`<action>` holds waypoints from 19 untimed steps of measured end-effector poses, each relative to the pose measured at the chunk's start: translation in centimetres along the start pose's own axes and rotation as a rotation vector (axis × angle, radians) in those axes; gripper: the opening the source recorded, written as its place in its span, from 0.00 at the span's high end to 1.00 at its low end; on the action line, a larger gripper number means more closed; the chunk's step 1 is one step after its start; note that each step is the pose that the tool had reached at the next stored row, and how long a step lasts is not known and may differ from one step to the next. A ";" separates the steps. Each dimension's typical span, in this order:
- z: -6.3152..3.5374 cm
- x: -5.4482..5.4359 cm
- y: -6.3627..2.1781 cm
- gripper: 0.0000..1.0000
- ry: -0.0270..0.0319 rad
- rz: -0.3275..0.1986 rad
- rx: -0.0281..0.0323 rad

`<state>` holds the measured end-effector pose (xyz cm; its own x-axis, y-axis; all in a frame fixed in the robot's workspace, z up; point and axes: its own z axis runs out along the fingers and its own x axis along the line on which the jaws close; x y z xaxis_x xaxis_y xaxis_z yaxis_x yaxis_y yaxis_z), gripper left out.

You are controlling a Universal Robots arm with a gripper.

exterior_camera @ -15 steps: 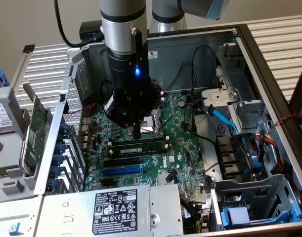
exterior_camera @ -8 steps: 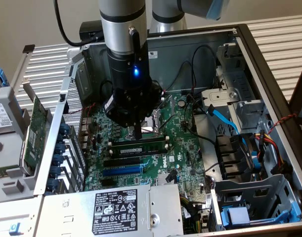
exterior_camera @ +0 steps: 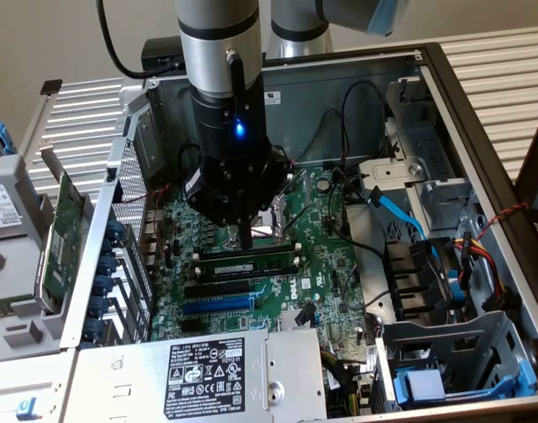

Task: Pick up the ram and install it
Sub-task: 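Press down the ram until it locks into place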

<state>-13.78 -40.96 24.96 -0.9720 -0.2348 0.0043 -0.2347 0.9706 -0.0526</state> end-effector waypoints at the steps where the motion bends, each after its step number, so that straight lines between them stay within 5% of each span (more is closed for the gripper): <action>1: 0.00 0.0 0.00 0.89 0.0006 0.011 0.0003; 19: 0.00 0.0 0.00 0.89 0.0120 0.213 0.0040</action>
<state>-13.77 -40.96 24.96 -0.9997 -0.0239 0.0046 -0.0241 0.9981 -0.0575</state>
